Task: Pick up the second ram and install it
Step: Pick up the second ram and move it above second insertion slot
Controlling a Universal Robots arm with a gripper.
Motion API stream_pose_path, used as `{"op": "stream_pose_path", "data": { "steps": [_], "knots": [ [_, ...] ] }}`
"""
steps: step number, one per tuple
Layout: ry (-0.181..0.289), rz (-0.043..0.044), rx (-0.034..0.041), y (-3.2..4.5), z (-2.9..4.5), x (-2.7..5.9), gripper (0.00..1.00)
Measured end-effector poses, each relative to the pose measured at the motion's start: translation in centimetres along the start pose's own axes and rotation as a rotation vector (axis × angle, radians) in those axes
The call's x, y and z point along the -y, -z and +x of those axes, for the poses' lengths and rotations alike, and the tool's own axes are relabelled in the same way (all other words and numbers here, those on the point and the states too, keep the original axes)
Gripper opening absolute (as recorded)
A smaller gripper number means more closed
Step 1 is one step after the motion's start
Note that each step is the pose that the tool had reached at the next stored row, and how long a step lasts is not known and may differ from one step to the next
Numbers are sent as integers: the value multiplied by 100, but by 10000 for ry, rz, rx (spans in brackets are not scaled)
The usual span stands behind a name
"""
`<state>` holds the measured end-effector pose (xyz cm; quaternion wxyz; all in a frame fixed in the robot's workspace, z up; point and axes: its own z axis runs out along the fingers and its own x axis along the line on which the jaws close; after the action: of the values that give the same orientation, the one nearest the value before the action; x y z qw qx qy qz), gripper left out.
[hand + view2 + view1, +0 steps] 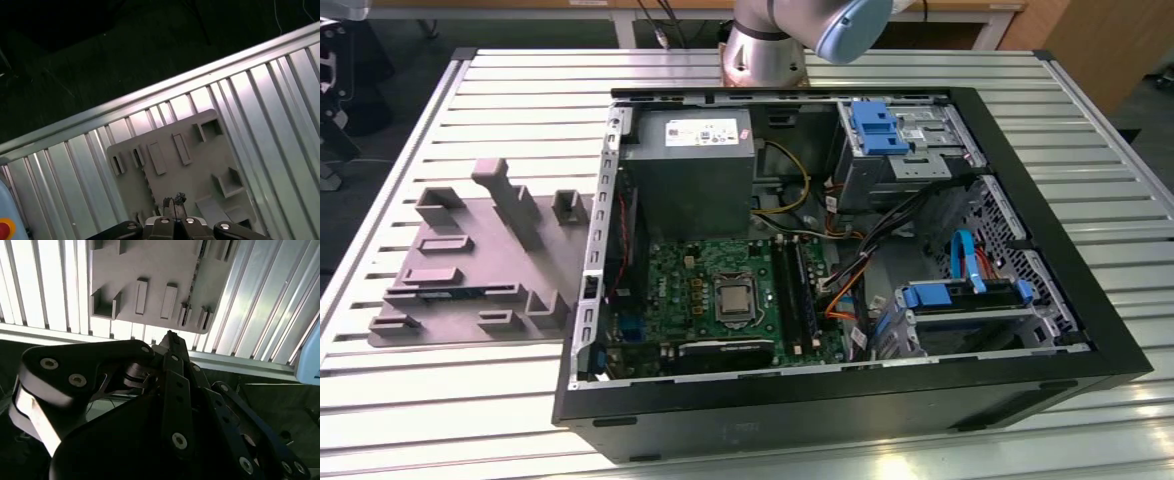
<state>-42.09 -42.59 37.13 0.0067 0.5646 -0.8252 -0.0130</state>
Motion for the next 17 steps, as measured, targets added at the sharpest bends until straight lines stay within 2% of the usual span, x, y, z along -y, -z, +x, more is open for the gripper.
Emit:
{"op": "stream_pose_path", "data": {
  "steps": [17],
  "knots": [
    [2297, 0, -87, -29, 0, 1, 11]
  ]
}}
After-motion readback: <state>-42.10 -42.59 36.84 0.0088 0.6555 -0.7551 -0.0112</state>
